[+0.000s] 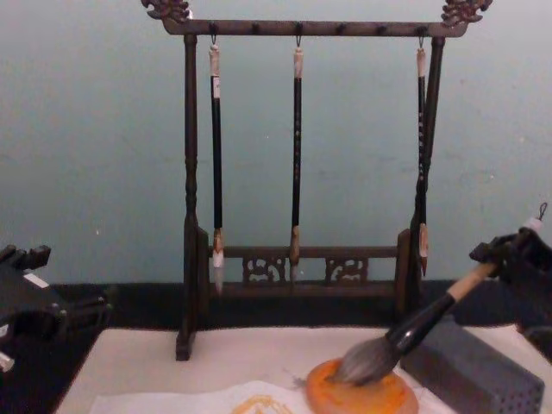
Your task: Pick up the brush from the inkstone, write on the paper, then place the brush back to its original position.
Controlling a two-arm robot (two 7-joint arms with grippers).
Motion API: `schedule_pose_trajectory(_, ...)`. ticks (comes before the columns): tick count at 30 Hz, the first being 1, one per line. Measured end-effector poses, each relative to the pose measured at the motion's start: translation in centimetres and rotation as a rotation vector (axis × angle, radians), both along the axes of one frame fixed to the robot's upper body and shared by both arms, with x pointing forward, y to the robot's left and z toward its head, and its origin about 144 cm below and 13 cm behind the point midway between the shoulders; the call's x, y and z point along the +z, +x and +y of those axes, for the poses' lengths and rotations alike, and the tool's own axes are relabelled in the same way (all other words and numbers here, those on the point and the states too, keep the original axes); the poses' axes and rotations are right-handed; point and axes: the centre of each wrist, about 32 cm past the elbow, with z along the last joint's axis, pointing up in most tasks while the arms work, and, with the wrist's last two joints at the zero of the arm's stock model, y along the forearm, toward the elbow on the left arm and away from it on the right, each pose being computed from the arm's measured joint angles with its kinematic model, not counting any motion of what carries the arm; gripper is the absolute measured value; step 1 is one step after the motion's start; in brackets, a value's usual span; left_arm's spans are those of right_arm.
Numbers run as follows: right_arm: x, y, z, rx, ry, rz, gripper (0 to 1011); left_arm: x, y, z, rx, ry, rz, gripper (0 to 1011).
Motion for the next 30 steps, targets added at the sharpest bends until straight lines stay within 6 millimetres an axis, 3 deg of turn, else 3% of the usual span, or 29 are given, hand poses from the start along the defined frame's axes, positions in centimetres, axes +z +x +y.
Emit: schedule_pose_trajectory(30, -0.47, 0.04, 0.31, -0.016, 0.023, 0.057, 164, 0.0, 0.0, 0.0, 0.0, 0.0, 0.0, 1001)
